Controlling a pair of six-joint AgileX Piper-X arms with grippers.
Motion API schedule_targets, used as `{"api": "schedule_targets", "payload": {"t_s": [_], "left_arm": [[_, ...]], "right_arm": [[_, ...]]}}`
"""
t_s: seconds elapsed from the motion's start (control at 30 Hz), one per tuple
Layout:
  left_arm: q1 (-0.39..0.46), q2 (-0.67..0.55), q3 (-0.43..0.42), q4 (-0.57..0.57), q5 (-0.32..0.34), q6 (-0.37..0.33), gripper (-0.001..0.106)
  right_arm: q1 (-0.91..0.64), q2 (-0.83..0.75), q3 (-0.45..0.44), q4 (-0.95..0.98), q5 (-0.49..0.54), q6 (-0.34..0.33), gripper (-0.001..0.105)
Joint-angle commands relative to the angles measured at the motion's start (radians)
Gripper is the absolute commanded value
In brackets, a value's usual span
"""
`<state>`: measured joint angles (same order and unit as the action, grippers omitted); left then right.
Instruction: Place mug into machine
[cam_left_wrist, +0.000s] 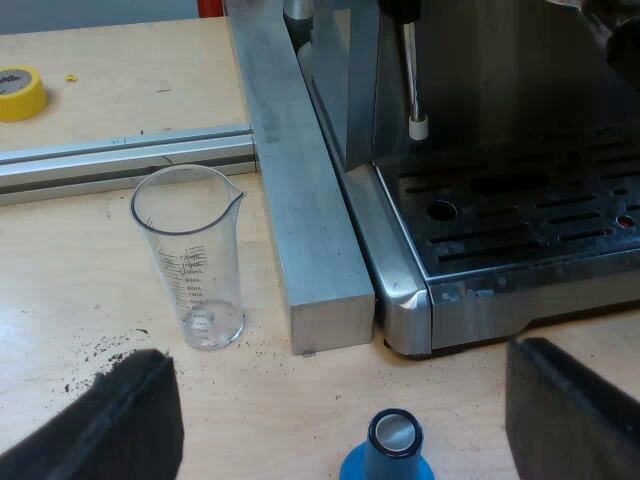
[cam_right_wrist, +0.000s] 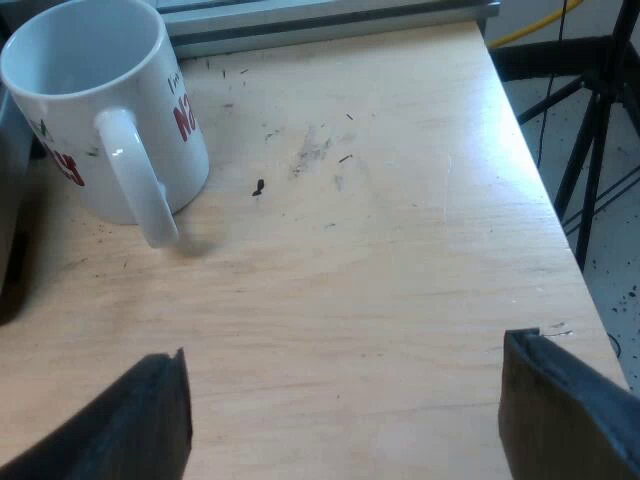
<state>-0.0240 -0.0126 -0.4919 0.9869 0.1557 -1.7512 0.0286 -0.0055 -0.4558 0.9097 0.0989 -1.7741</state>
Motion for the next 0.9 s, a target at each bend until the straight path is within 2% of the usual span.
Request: {"api": "schedule_targets", "payload": {"t_s": [0.03, 0.13, 0.27, 0.37, 0.47, 0.57, 0.7, 0.77, 0.8, 0.9], "left_arm": [[-0.005, -0.134, 0.000, -0.013, -0.010, 0.005, 0.069], [-0.005, -0.134, 0.000, -0.011, 0.004, -0.001, 0.069], [-0.005, -0.134, -0.005, -0.012, 0.079, -0.002, 0.069], [-0.005, -0.134, -0.016, -0.012, 0.115, -0.002, 0.069], [-0.028, -0.124, -0.033, -0.012, 0.167, -0.002, 0.069], [-0.089, -0.098, -0.036, -0.013, 0.201, -0.002, 0.074], [-0.182, -0.063, -0.036, -0.042, 0.205, 0.001, 0.077], [-0.242, -0.033, -0.036, -0.093, 0.261, 0.007, 0.077], [-0.264, -0.018, -0.036, -0.111, 0.298, 0.006, 0.077], [-0.311, 0.025, -0.029, -0.136, 0.353, 0.022, 0.077]], "right_arm": [[0.001, -0.046, -0.007, -0.009, 0.000, -0.002, 0.066], [0.001, -0.046, -0.007, -0.017, 0.000, -0.002, 0.066], [0.001, -0.046, -0.007, -0.016, 0.000, 0.007, 0.066], [0.001, -0.040, -0.028, -0.004, 0.000, -0.084, 0.066], [0.001, -0.004, -0.082, 0.056, -0.037, -0.084, 0.066], [0.001, 0.036, -0.114, 0.083, -0.075, -0.085, 0.066], [0.001, 0.122, -0.152, 0.053, -0.190, -0.057, 0.066], [0.012, 0.161, -0.152, 0.036, -0.252, -0.055, 0.066], [0.025, 0.180, -0.152, 0.031, -0.260, -0.061, 0.066], [0.053, 0.209, -0.152, 0.006, -0.260, -0.080, 0.066]]}}
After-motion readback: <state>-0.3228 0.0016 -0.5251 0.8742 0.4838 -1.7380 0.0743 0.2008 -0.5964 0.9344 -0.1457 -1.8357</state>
